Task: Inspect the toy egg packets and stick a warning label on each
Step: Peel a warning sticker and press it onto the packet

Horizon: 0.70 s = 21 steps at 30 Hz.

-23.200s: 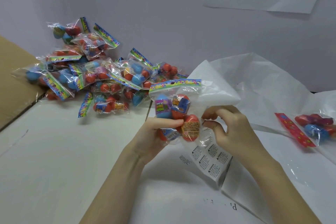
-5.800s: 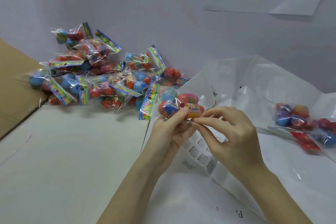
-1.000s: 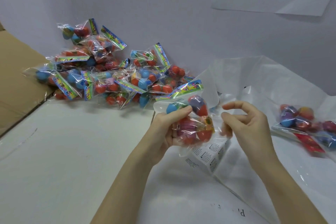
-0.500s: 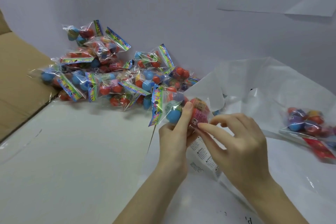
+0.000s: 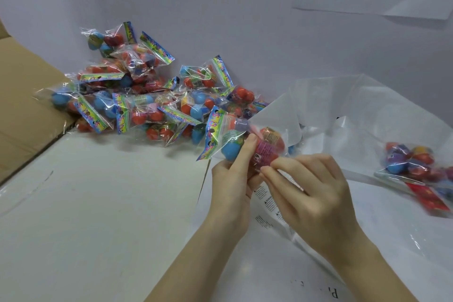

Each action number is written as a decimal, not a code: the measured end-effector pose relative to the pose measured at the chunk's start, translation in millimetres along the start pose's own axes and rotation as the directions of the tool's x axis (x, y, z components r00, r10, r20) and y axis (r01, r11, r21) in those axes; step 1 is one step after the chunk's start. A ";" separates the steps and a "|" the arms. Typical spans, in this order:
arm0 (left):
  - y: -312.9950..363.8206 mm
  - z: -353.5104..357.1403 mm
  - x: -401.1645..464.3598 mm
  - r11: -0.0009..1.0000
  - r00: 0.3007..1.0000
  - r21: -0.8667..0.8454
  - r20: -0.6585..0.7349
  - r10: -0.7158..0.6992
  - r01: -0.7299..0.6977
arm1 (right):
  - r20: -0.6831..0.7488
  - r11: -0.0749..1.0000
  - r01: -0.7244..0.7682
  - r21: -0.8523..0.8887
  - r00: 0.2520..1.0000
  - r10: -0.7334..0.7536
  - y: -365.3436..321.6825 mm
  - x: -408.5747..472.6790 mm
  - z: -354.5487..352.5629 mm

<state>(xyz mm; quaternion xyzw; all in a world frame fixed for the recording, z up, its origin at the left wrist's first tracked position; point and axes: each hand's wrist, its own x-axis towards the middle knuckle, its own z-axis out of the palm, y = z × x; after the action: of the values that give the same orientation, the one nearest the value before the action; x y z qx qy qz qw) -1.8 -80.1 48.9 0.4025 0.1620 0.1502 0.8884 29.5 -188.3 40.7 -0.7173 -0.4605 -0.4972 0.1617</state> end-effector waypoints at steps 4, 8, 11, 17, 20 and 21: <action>6.3 -3.3 2.8 1.000 1.000 0.012 -0.022 0.001 0.000 | -0.045 0.978 -0.091 0.185 0.994 0.101 -8.2 -0.7 -2.4; 15.4 -9.6 3.6 0.997 0.989 0.008 0.125 0.077 -0.079 | -0.066 0.728 -0.501 0.468 0.802 0.594 -5.7 6.0 -9.7; 17.0 -11.9 2.5 0.998 0.966 -0.063 0.254 0.040 -0.025 | 0.361 0.046 -0.719 0.694 0.402 0.841 5.4 14.0 -9.1; 10.7 -10.5 7.2 0.944 0.952 0.252 0.271 0.142 -0.212 | 0.691 -0.297 -0.694 0.656 0.393 0.606 10.5 7.6 -2.6; 6.0 -10.0 9.5 0.874 0.974 0.431 0.056 0.220 -0.223 | 0.385 -0.019 -0.659 0.752 0.415 0.825 10.7 6.2 -3.4; 7.3 -8.3 8.9 0.899 0.985 0.407 0.026 0.168 -0.164 | 0.242 0.146 -0.685 0.714 0.437 0.866 11.2 6.0 -3.6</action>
<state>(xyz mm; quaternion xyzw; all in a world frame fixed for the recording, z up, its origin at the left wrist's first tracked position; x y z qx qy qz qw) 1.8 -66.4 47.8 0.5905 0.1590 0.1901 0.7681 37.2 -193.7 50.0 -0.6543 -0.1526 -0.1865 0.7169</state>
